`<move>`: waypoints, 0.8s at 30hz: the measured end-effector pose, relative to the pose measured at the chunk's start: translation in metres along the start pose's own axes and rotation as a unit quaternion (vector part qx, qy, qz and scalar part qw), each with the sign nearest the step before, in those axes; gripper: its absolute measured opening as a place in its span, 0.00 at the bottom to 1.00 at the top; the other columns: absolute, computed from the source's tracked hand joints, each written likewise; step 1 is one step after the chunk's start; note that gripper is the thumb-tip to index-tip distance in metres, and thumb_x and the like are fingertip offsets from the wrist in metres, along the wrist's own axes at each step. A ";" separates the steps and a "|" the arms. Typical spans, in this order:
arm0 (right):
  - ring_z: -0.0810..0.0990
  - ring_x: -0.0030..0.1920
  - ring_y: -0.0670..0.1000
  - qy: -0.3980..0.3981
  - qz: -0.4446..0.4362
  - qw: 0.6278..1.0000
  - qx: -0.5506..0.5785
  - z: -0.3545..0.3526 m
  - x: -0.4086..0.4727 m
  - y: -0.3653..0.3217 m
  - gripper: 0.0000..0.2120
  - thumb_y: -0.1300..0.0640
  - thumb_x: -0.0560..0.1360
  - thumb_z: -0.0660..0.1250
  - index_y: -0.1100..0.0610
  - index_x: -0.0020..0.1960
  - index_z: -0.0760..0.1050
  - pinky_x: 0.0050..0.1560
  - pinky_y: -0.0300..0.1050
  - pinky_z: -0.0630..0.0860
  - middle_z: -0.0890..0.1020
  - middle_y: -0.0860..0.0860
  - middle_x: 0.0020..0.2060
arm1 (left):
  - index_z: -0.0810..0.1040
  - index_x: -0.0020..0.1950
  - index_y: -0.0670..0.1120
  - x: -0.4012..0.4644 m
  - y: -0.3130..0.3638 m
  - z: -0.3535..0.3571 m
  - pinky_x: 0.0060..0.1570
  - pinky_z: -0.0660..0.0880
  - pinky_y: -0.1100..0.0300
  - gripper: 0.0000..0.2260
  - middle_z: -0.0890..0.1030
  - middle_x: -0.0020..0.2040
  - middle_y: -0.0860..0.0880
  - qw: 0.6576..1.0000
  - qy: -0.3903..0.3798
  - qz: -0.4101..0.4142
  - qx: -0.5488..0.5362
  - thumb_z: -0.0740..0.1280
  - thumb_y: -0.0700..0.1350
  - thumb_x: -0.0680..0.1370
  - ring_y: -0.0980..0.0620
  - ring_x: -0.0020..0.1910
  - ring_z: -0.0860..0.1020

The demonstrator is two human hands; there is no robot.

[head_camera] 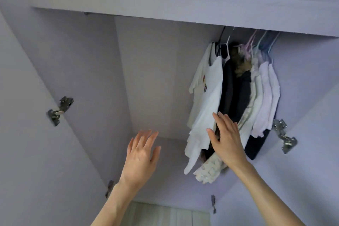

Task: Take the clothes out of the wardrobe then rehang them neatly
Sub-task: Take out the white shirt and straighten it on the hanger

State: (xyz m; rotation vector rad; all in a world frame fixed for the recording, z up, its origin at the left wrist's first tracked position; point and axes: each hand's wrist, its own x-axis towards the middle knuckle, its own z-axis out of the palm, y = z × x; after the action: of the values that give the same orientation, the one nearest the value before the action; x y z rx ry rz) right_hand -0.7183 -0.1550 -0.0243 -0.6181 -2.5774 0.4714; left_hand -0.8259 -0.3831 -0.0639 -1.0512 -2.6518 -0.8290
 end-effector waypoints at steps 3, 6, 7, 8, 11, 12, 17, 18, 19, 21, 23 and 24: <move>0.59 0.73 0.53 0.068 0.016 0.997 0.028 -0.009 0.029 0.009 0.22 0.57 0.79 0.60 0.59 0.72 0.63 0.70 0.61 0.60 0.64 0.56 0.72 | 0.70 0.64 0.47 0.047 0.008 0.002 0.59 0.70 0.46 0.18 0.78 0.60 0.47 0.999 -0.009 0.049 -0.017 0.54 0.52 0.77 0.42 0.63 0.74; 0.60 0.71 0.50 0.150 0.002 0.988 0.030 -0.015 0.054 0.014 0.20 0.57 0.80 0.54 0.60 0.72 0.63 0.67 0.60 0.65 0.63 0.56 0.72 | 0.76 0.60 0.46 0.088 0.021 0.007 0.57 0.72 0.47 0.18 0.80 0.57 0.48 0.995 -0.009 0.091 -0.027 0.54 0.49 0.76 0.43 0.60 0.76; 0.60 0.70 0.50 0.164 -0.003 0.986 0.020 -0.017 0.062 0.016 0.21 0.54 0.80 0.52 0.60 0.71 0.63 0.67 0.59 0.65 0.64 0.57 0.72 | 0.77 0.58 0.45 0.102 0.028 0.010 0.56 0.72 0.47 0.17 0.80 0.55 0.49 0.994 -0.013 0.105 -0.029 0.54 0.48 0.76 0.43 0.60 0.76; 0.60 0.70 0.50 0.169 -0.005 0.986 0.013 -0.019 0.071 0.019 0.23 0.53 0.80 0.50 0.61 0.71 0.64 0.67 0.58 0.65 0.64 0.57 0.71 | 0.78 0.58 0.45 0.114 0.034 0.013 0.57 0.72 0.48 0.17 0.81 0.55 0.49 0.992 -0.014 0.121 -0.031 0.54 0.47 0.76 0.43 0.59 0.77; 0.60 0.71 0.52 0.158 -0.011 0.987 -0.015 -0.023 0.102 0.033 0.24 0.52 0.79 0.49 0.64 0.70 0.64 0.69 0.57 0.62 0.65 0.59 0.71 | 0.75 0.63 0.44 0.150 0.062 0.021 0.62 0.66 0.55 0.19 0.78 0.59 0.48 0.986 -0.024 0.155 -0.060 0.53 0.47 0.77 0.45 0.63 0.73; 0.60 0.72 0.53 0.146 -0.011 0.989 -0.027 -0.025 0.114 0.037 0.23 0.53 0.80 0.50 0.64 0.71 0.63 0.71 0.56 0.60 0.64 0.58 0.71 | 0.73 0.66 0.45 0.162 0.073 0.021 0.64 0.64 0.57 0.21 0.76 0.62 0.48 0.985 -0.031 0.153 -0.078 0.50 0.48 0.77 0.46 0.66 0.71; 0.54 0.75 0.51 0.062 0.001 0.997 -0.055 -0.028 0.155 0.059 0.22 0.60 0.82 0.50 0.62 0.74 0.54 0.70 0.36 0.41 0.60 0.56 0.73 | 0.60 0.74 0.47 0.200 0.128 0.029 0.64 0.62 0.63 0.21 0.68 0.70 0.48 0.977 -0.081 0.101 -0.170 0.53 0.51 0.82 0.51 0.69 0.65; 0.56 0.74 0.51 0.063 -0.002 0.996 -0.061 -0.028 0.157 0.063 0.21 0.60 0.82 0.50 0.63 0.74 0.56 0.70 0.37 0.42 0.63 0.56 0.72 | 0.59 0.74 0.47 0.205 0.136 0.033 0.64 0.63 0.63 0.22 0.67 0.70 0.48 0.977 -0.087 0.098 -0.170 0.54 0.51 0.82 0.51 0.69 0.65; 0.59 0.73 0.52 0.070 -0.009 0.995 -0.070 -0.028 0.157 0.066 0.20 0.60 0.81 0.50 0.64 0.72 0.60 0.71 0.40 0.45 0.67 0.57 0.70 | 0.59 0.74 0.46 0.210 0.143 0.038 0.62 0.65 0.61 0.22 0.68 0.69 0.48 0.978 -0.090 0.097 -0.163 0.54 0.51 0.81 0.51 0.68 0.67; 0.67 0.69 0.55 0.097 -0.032 0.991 -0.091 -0.025 0.156 0.075 0.21 0.58 0.79 0.49 0.65 0.67 0.68 0.70 0.50 0.55 0.75 0.58 0.63 | 0.60 0.73 0.46 0.219 0.152 0.046 0.58 0.71 0.58 0.22 0.70 0.66 0.47 0.982 -0.094 0.096 -0.134 0.56 0.50 0.81 0.49 0.63 0.71; 0.71 0.66 0.56 0.112 -0.044 0.987 -0.106 -0.025 0.156 0.085 0.22 0.57 0.77 0.49 0.65 0.65 0.71 0.69 0.52 0.60 0.78 0.57 0.60 | 0.62 0.72 0.44 0.227 0.156 0.051 0.54 0.73 0.55 0.21 0.72 0.63 0.46 0.987 -0.089 0.082 -0.108 0.58 0.46 0.80 0.48 0.58 0.74; 0.72 0.66 0.57 0.116 -0.044 0.986 -0.108 -0.025 0.157 0.089 0.22 0.58 0.77 0.49 0.65 0.65 0.71 0.71 0.51 0.59 0.78 0.57 0.60 | 0.63 0.71 0.43 0.231 0.155 0.051 0.53 0.73 0.54 0.20 0.72 0.62 0.46 0.989 -0.081 0.069 -0.105 0.58 0.44 0.80 0.47 0.56 0.75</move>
State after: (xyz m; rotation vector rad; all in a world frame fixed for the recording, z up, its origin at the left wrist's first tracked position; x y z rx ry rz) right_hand -0.8009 0.0028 0.0129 -0.5905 -2.4357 0.0852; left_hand -0.8891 -0.1284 0.0414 -1.3923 -2.6258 -1.0530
